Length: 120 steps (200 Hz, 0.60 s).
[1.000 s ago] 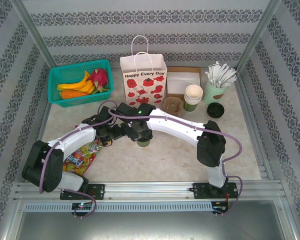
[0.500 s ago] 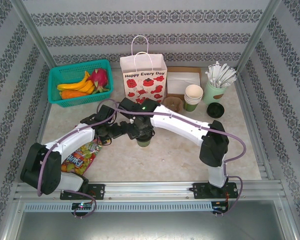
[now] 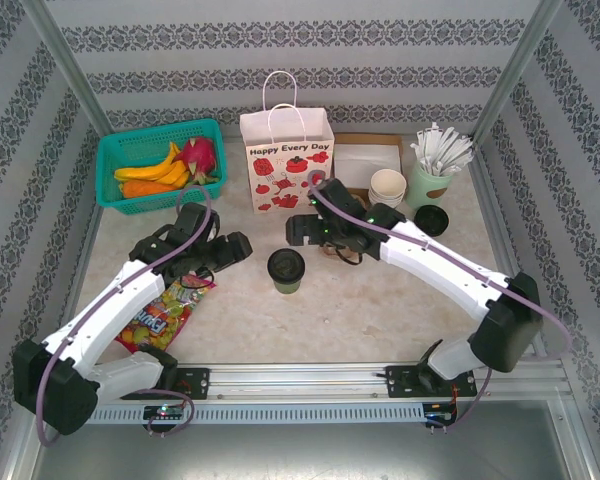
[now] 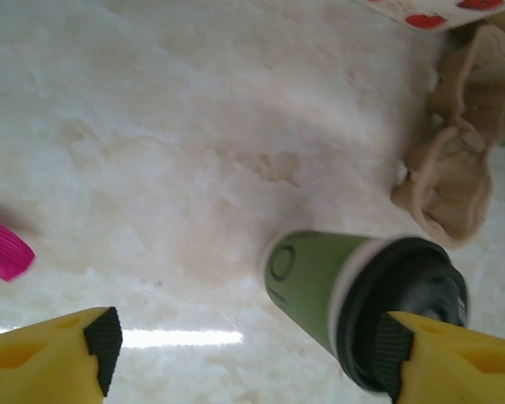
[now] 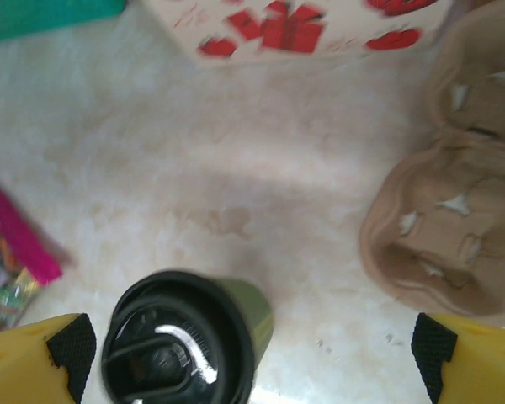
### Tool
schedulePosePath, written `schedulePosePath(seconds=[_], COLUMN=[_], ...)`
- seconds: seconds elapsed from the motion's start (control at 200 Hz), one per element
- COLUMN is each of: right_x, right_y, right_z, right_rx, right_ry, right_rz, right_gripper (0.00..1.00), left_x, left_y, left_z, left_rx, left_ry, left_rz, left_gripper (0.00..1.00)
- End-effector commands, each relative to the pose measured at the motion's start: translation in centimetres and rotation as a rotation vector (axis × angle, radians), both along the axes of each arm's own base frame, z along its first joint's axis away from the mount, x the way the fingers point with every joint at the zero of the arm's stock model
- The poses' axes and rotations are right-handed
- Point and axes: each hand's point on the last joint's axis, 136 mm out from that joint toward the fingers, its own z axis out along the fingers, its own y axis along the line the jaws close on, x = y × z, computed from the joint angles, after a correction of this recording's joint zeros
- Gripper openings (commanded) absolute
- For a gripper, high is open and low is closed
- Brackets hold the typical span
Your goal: Pack the takeout coffee
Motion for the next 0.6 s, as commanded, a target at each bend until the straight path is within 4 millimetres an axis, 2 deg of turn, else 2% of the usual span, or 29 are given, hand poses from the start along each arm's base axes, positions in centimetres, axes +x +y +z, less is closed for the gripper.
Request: schedulePosePath(seconds=[0.0, 0.11, 0.235, 0.33, 0.405, 0.51, 0.594], right_x=[2.4, 3.0, 3.5, 3.1, 2.6, 2.5, 1.8], right_y=[-1.1, -2.7, -2.4, -1.4, -1.4, -2.1, -1.5], right_z=[0.7, 1.0, 1.4, 0.9, 0.2, -1.0, -1.6], right_rx=[0.092, 0.075, 0.152, 0.167, 0.175, 0.226, 0.258], right_ry=[-0.083, -0.145, -0.225, -0.300, -0.268, -0.166, -0.155], right_rz=[-0.101, -0.141, -0.115, -0.008, 0.023, 0.001, 0.052], right_gripper=[0.98, 0.98, 0.98, 0.98, 0.98, 0.97, 0.96], left_x=[-2.6, -3.4, -3.3, -2.9, -2.8, -2.6, -2.4], left_y=[-1.0, -2.1, -4.0, -5.8, -6.4, -6.9, -6.6], left_z=[1.1, 1.3, 1.0, 0.5, -0.3, -1.3, -1.9], left_rx=[0.030, 0.109, 0.183, 0.220, 0.256, 0.290, 0.322], left_ry=[0.082, 0.125, 0.165, 0.185, 0.221, 0.261, 0.274], left_rz=[-0.042, -0.094, -0.146, -0.191, -0.205, -0.203, -0.178], left_gripper=[0.75, 0.68, 0.54, 0.50, 0.51, 0.47, 0.43])
